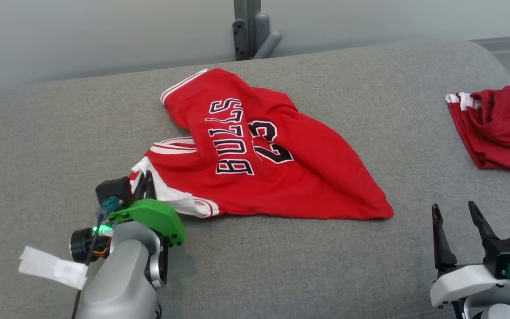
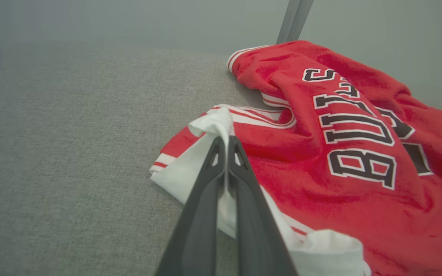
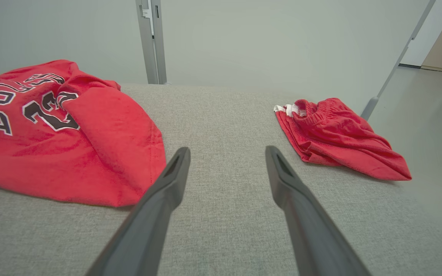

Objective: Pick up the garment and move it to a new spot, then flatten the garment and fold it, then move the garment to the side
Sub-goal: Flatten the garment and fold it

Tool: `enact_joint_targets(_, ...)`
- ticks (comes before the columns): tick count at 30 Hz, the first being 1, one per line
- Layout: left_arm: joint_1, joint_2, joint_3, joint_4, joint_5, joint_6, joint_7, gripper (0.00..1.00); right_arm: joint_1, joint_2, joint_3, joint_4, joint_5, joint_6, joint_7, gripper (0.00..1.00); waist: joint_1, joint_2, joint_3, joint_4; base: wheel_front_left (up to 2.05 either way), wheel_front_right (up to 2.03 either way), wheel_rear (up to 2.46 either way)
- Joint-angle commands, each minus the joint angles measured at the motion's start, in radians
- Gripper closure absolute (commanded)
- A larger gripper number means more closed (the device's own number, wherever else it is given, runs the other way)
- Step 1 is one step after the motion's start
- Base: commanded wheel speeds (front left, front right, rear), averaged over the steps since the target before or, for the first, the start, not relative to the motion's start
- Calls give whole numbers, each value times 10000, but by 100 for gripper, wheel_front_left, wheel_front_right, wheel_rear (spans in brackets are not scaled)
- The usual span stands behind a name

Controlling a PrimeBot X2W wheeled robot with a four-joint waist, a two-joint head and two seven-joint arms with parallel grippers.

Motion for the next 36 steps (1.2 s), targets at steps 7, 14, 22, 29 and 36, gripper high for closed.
enact_joint_targets(7, 2426, 244, 1380, -2580, 920, 549, -36, 100, 523, 27, -293, 44, 38, -15, -32, 0, 0, 0, -736, 1203, 0, 0, 0)
enact_joint_targets(14, 3868, 113, 2110, -3265, 1222, 682, -39, 100, 773, 83, -467, 146, 125, -15, -32, 0, 0, 0, -919, 1874, 0, 0, 0)
enact_joint_targets(22, 4356, 20, 2697, -2999, 1104, 650, -40, 100, 830, 107, -546, 103, 155, -15, -32, 0, 0, 0, -890, 1797, 0, 0, 0)
enact_joint_targets(29, 4741, 24, 2980, -3291, 1082, 731, -40, 0, 825, 124, -631, -74, 210, -15, -33, 0, 0, 0, -963, 1587, 0, 0, 0)
enact_joint_targets(36, 5425, 20, 3759, -4353, 1664, 645, -39, 0, 895, 132, -663, -307, 353, -15, -33, 0, 0, 0, -1056, 1473, 0, 0, 0)
